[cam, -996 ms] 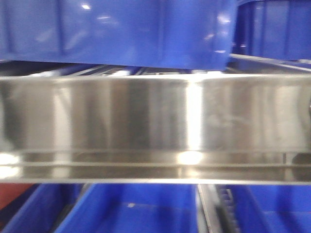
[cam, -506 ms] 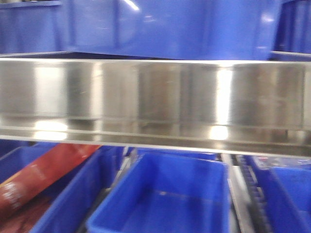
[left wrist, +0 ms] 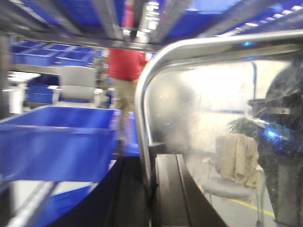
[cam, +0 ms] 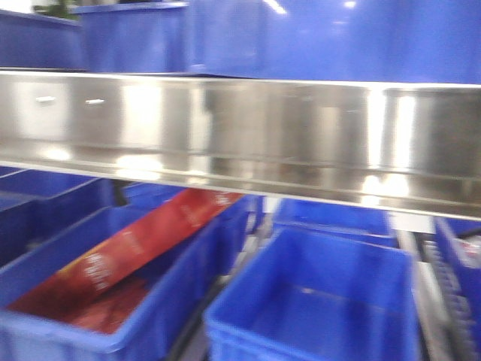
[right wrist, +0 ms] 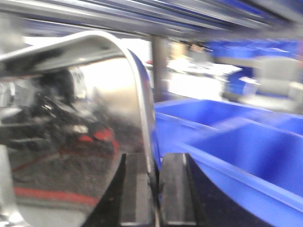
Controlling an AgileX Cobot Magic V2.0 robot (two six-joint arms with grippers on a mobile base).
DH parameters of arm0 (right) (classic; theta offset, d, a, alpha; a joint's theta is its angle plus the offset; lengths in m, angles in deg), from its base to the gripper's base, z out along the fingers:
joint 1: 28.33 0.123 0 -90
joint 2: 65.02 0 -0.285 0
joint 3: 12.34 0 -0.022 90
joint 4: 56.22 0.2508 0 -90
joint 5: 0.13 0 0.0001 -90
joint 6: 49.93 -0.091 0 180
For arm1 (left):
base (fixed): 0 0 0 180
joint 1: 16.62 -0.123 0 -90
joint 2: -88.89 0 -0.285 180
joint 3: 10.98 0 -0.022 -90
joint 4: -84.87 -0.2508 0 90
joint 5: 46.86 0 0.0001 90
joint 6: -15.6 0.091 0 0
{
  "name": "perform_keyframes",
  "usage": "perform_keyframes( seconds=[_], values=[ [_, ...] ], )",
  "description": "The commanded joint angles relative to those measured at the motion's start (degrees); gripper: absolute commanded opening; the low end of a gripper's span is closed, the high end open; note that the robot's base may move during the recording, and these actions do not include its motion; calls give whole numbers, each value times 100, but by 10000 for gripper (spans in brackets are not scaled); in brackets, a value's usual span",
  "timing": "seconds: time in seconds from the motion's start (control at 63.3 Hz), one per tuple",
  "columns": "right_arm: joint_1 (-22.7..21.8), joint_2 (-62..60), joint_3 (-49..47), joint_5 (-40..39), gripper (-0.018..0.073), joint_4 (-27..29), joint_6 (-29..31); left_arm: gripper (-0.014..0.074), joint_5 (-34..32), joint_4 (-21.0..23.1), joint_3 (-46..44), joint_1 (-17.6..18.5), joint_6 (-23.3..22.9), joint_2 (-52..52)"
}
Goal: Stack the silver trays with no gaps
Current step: 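Drive the base to the other shelf while holding the tray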
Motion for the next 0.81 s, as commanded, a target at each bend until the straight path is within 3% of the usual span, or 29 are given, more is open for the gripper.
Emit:
perform_keyframes(
  seconds=[0.0,0.253,0.79],
  values=[
    [101,18,-26,-1453,-79,66,-103,-16,16,-44,-15,85,50,11],
    [101,18,-26,-1858,-79,66,-103,-16,16,-44,-15,85,50,11],
    [101,18,-26,-1873,-79,66,-103,-16,16,-44,-15,85,50,11]
  ],
)
